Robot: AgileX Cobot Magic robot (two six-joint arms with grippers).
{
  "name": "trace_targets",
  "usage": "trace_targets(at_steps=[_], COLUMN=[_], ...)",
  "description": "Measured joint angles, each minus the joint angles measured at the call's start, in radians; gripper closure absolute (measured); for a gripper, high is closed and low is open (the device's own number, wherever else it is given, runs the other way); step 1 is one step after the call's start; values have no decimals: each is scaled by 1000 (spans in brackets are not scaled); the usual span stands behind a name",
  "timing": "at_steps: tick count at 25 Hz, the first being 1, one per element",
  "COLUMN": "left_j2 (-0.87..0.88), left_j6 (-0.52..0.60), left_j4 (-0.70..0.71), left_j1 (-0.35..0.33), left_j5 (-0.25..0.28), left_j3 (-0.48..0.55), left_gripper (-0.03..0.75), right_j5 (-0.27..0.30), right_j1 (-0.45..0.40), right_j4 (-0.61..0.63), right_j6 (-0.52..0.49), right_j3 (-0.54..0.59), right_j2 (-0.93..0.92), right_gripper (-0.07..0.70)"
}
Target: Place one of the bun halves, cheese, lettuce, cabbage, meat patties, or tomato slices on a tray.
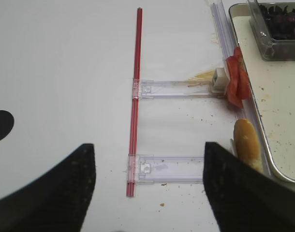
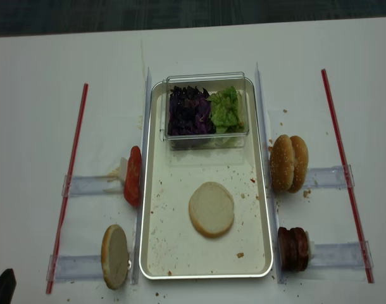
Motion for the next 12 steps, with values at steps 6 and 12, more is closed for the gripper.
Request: trace_targets(at_steps=[6,12], left_j2=[0,0], left_j6=[0,0], left_j4=[0,2], left_j1=[0,0], left_j5=[0,0], left_j3=[0,0], left_gripper=[244,245], right_j5=[0,0], right_j1=[0,0], right_j4=[0,0], right_j6=[0,0], right_j3=[0,0], right_j2=[0,0], right_gripper=[-32,-32])
